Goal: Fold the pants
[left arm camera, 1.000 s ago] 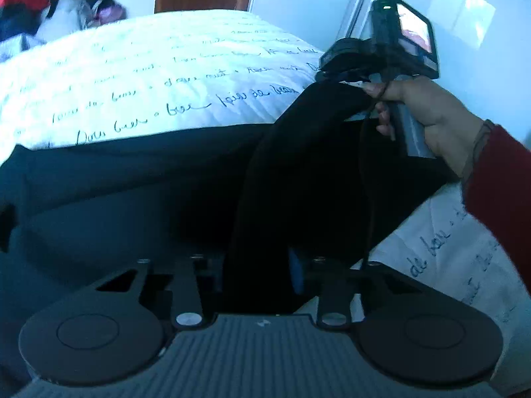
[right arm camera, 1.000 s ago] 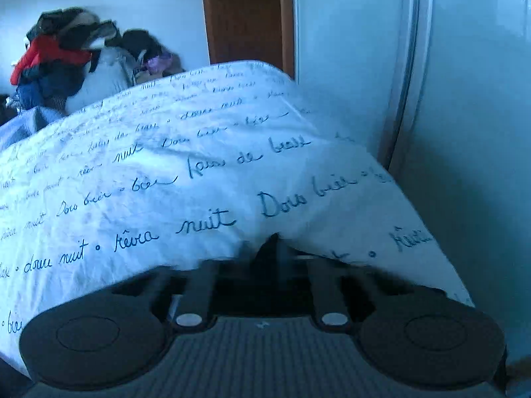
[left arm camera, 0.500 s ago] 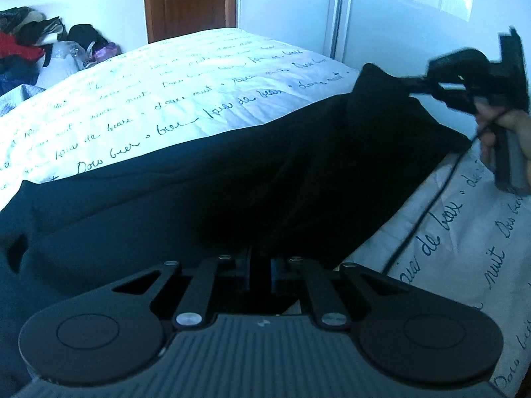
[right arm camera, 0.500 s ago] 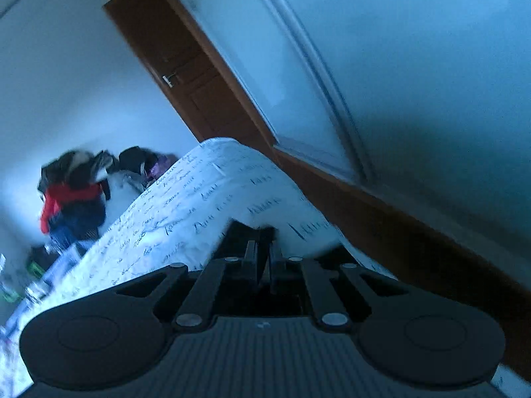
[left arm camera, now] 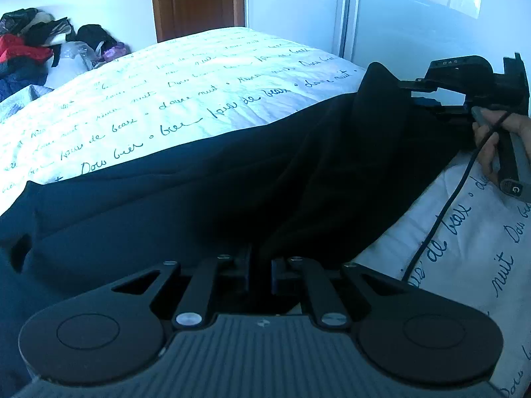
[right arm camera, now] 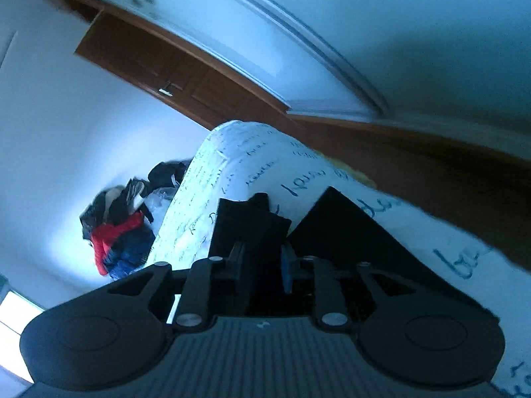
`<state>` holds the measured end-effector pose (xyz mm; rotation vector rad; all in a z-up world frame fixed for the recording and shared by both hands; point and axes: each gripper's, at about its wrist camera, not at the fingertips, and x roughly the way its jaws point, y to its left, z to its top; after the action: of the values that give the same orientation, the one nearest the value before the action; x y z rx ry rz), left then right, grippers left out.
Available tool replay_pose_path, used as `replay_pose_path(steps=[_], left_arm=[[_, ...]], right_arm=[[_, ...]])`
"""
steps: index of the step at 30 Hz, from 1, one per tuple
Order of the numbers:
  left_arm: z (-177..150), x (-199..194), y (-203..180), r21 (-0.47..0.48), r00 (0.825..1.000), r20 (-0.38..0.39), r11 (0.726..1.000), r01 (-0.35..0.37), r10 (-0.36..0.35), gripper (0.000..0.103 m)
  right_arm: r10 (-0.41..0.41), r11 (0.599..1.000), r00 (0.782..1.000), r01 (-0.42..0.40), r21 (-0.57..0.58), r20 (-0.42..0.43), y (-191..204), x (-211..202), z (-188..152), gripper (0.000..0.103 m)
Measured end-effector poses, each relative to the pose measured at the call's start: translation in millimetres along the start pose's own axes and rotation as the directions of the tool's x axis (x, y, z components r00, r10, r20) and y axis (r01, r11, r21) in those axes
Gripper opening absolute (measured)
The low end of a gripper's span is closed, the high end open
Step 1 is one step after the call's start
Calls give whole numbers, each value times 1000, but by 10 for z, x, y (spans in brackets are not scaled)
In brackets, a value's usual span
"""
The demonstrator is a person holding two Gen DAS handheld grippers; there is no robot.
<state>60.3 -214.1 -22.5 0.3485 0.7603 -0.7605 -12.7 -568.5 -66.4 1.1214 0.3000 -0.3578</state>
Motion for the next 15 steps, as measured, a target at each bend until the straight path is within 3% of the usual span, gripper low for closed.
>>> replay_pose_path(steps=[1, 4, 7, 11, 13, 15], left_arm=[[-2, 1, 1, -2, 1000, 0, 1000, 1, -1, 16], [-8, -13, 27, -24, 1000, 3, 1000, 4, -4, 16], [8, -20, 83, -57, 1000, 7, 998, -6, 6, 14], [163, -89, 267, -150, 996, 50, 987, -63, 71, 14], [272, -273, 394, -237, 977, 148, 965, -115, 153, 14], [328, -488, 481, -309, 946, 252, 944, -119, 202, 14]], right_arm=[[22, 1000, 1000, -22, 17, 3, -26, 3, 6, 21], [-14, 998, 999, 16, -56, 35, 57, -43, 1, 5], [0, 988, 999, 7, -153, 48, 312, -29, 21, 4], [94, 967, 996, -92, -237, -4, 936, 194, 196, 4], [187, 923, 981, -161, -350, 43, 1367, 112, 232, 4], [324, 857, 939, -238, -458, 118, 1656, -147, 228, 4]])
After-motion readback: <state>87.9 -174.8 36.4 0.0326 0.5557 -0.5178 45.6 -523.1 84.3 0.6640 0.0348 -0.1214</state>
